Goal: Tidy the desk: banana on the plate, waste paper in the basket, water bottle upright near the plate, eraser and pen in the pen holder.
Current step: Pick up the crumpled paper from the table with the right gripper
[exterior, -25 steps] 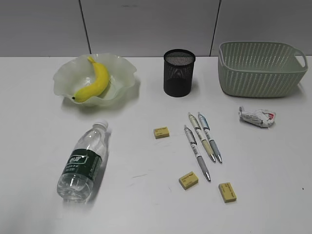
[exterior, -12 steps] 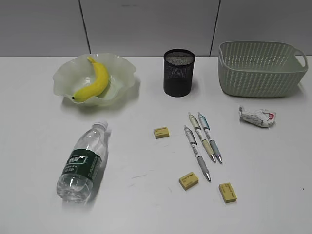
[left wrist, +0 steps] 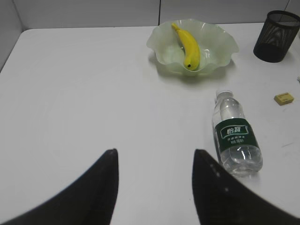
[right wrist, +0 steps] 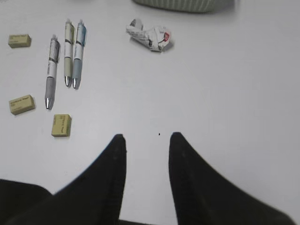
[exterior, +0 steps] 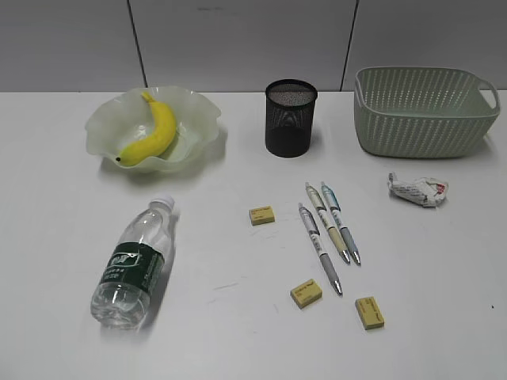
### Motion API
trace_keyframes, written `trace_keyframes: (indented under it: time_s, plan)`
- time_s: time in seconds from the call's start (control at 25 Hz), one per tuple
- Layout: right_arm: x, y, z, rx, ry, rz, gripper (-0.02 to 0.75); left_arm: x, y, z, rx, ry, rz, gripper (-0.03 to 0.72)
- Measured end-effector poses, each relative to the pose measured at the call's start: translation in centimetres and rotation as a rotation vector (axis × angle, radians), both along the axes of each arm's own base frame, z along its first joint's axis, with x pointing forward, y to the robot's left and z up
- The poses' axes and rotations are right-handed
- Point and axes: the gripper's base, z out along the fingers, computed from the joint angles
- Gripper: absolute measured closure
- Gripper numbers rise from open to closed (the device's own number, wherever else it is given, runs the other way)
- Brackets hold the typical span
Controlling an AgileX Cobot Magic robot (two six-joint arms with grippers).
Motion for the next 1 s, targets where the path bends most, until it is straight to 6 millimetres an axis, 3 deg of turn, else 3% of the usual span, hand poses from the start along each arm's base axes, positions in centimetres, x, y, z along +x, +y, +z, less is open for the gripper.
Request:
trace_keyframes:
  time_s: [0.24,0.48,0.68,0.88,0.92,1.0]
  plan:
    - [11.9,2.0,-3.2,-0.025,0.229,0.104,0.259,0.0,0.0,0.0,0.0,-0.002,0.0,0.307]
    - [22.3,3.3,-9.9,-0.145,0.456,0.184,0.237,0.0,0.0,0.0,0.0,-0.003,0.0,0.307]
    - [27.1,5.3,-13.9,-0.242,0.488,0.265,0.237,0.0,0.0,0.0,0.0,-0.003,0.0,0.307]
    - [30.0,5.7,-16.7,-0.277,0.501,0.28,0.251,0.0,0.0,0.0,0.0,-0.003,0.0,0.307]
    - [30.3,5.7,-17.0,-0.283,0.505,0.277,0.279,0.0,0.0,0.0,0.0,-0.003,0.0,0.307]
    - [30.3,5.6,-17.5,-0.282,0.525,0.258,0.43,0.0,0.0,0.0,0.0,-0.003,0.0,0.307]
